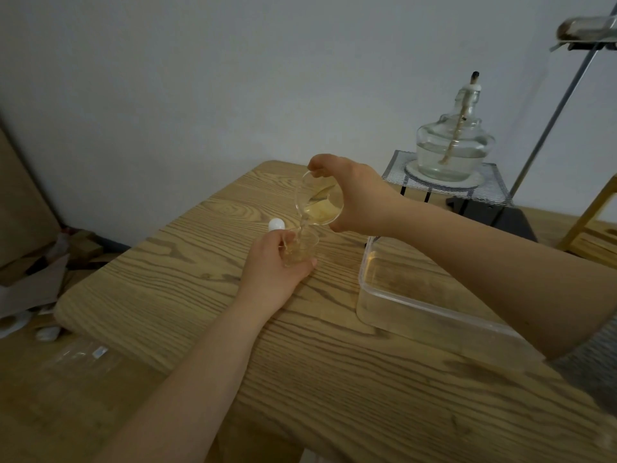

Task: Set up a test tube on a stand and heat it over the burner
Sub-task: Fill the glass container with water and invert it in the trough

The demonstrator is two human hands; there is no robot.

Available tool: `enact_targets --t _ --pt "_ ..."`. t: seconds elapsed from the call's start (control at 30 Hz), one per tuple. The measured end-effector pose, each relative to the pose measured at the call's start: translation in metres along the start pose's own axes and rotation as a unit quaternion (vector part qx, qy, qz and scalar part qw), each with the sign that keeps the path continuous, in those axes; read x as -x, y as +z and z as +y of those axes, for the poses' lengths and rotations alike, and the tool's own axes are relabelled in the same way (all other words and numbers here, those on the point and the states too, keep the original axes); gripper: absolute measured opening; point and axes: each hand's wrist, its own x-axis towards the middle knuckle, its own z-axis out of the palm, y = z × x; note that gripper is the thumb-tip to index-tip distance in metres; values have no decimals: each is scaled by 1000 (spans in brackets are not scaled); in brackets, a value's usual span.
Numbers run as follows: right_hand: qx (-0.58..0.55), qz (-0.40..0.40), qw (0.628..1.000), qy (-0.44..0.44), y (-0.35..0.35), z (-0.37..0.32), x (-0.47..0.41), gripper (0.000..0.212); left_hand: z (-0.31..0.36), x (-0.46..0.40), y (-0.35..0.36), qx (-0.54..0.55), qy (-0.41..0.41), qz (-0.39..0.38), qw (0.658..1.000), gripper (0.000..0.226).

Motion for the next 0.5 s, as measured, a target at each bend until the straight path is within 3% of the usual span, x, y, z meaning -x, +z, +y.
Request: enact_targets --t 0.5 --pt "2 -6 1000 0 -1 -1 0 91 -1 0 0 0 -7 -6 1000 76"
